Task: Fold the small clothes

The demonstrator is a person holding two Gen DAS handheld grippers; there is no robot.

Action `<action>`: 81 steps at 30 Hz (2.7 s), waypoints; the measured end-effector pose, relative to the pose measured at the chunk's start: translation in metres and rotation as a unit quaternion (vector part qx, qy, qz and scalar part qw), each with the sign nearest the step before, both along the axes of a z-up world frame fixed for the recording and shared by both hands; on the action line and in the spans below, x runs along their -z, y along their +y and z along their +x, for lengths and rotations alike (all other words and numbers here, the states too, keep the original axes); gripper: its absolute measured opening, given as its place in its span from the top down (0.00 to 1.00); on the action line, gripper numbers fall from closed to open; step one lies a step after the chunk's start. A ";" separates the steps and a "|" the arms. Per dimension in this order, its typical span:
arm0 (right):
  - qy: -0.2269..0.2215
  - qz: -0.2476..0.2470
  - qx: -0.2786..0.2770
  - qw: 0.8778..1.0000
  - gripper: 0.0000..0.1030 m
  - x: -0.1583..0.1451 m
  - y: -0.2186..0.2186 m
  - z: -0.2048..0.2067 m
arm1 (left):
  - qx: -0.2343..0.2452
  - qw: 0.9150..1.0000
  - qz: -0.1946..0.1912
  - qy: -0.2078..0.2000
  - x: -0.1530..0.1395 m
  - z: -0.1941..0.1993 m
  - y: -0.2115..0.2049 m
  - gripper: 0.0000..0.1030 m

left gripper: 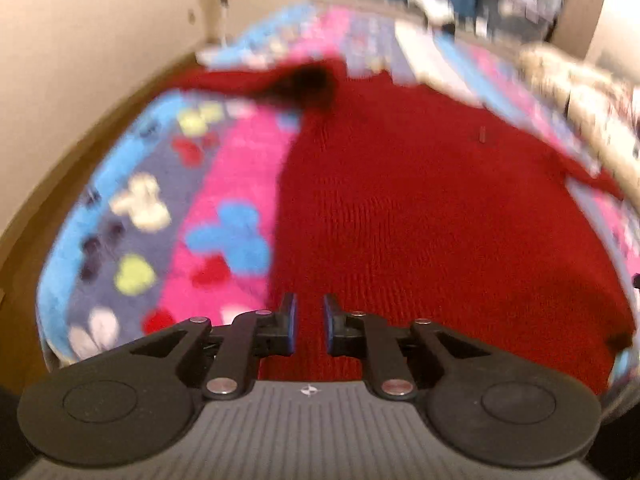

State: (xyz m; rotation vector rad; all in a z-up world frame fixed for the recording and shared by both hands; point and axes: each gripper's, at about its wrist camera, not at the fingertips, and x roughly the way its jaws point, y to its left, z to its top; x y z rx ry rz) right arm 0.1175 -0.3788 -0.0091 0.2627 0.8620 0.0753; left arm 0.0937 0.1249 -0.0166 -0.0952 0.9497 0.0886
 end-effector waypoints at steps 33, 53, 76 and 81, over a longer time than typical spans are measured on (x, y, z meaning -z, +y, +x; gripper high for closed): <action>-0.176 -0.002 -0.053 0.983 0.48 -0.054 0.076 0.002 | 0.003 0.987 0.056 -0.149 -0.038 0.014 -0.069 0.09; -0.171 -0.059 -0.075 0.981 0.47 -0.057 0.110 0.011 | 0.074 0.972 0.023 -0.224 -0.111 0.153 -0.091 0.09; -0.200 -0.081 -0.096 0.972 0.47 -0.103 0.160 0.076 | 0.006 0.983 0.025 -0.182 -0.073 0.266 -0.029 0.09; -0.234 -0.067 -0.096 0.965 0.47 -0.122 0.173 0.135 | -0.003 0.982 0.044 -0.184 -0.069 0.274 -0.027 0.09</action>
